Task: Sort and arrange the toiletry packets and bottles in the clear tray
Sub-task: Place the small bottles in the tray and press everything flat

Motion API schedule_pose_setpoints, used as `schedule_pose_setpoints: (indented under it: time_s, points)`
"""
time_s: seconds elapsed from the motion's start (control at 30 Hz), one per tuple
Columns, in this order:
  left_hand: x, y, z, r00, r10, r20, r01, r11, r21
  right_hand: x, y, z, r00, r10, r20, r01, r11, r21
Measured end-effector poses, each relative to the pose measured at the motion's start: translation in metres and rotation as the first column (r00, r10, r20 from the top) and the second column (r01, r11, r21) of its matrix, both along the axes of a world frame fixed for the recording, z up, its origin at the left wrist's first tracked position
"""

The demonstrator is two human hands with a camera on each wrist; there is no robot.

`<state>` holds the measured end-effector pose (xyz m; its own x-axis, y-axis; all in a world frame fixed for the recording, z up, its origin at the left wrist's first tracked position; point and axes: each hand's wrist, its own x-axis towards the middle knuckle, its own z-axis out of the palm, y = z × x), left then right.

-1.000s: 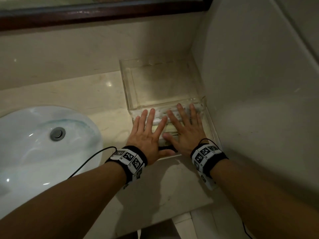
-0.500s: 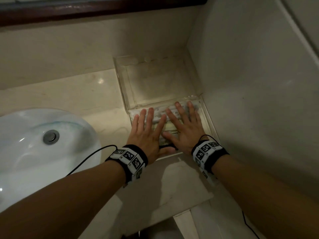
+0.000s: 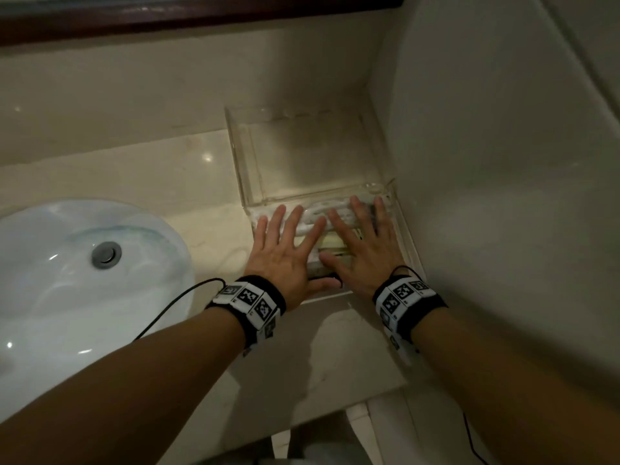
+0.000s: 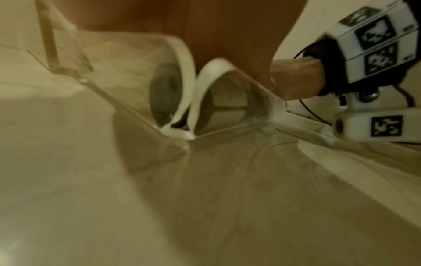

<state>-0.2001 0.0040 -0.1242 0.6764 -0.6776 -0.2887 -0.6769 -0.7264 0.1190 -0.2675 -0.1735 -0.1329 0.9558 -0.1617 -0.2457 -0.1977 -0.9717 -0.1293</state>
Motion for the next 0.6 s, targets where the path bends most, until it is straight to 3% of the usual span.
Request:
schedule_pose_setpoints:
  time_s: [0.6]
  points:
    - [-0.0001,-0.0039,0.0055,0.998,0.034,-0.046,-0.034,0.999,-0.009,0.0002,-0.0044,-0.0028,1.0,-0.004,-0.015,0.005,0.998,0.067]
